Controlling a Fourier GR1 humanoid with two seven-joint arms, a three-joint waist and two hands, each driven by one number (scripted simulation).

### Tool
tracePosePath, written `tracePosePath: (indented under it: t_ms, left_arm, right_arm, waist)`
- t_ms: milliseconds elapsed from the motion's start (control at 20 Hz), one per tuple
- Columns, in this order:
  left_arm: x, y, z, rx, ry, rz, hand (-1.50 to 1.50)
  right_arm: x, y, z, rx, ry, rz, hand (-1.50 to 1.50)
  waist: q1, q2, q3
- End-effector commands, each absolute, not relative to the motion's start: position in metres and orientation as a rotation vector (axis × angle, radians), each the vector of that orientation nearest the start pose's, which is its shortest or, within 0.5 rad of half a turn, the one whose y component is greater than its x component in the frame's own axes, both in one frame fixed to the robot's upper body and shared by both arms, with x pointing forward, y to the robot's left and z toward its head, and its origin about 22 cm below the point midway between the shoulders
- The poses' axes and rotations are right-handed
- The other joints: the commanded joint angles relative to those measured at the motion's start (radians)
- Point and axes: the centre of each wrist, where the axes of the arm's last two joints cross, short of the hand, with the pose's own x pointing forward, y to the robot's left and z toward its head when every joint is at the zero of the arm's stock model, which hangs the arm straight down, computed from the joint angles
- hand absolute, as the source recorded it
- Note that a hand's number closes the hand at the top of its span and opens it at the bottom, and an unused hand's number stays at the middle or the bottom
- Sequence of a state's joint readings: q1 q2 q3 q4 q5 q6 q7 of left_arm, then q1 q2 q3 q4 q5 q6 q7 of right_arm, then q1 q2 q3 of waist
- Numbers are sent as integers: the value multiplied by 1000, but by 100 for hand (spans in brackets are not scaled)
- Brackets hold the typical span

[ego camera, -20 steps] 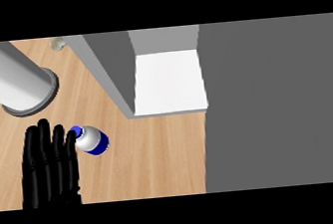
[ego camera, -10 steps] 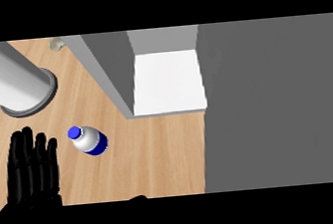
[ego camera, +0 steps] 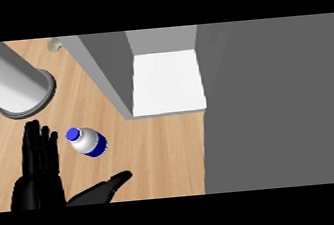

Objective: Pick up the bottled water, place it into the cabinet and close the cabinet

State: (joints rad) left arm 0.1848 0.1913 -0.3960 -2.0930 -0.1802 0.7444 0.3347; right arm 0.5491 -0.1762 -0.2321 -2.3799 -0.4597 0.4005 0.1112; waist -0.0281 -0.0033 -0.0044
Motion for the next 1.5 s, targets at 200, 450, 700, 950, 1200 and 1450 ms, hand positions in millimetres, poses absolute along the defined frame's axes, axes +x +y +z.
tracePosePath:
  t_ms: [200,450,700,950,1200,1450]
  left_arm:
    - [190,223,41,359,-1599,304,-150]
    - [199,237,5,383,-1564,311,-150]
    - [212,264,-25,386,-1524,334,-150]
    - [218,270,-56,380,-1484,344,-150]
    - [224,269,-75,375,-1457,355,-150]
    - [211,272,-113,388,-1469,399,-150]
  right_arm:
    - [63,-288,159,285,-1894,106,-150]
    - [61,-292,156,284,-1907,121,-150]
    - [58,-296,160,290,-1918,130,-150]
    - [51,-314,153,274,-1905,142,-150]
    - [46,-297,157,302,-1892,119,-150]
    - [45,-308,152,310,-1902,127,-150]
  waist:
    - [6,0,0]
    - [9,2,2]
    - [5,3,1]
    - [-3,2,2]
    - [3,2,2]
    - [1,2,1]
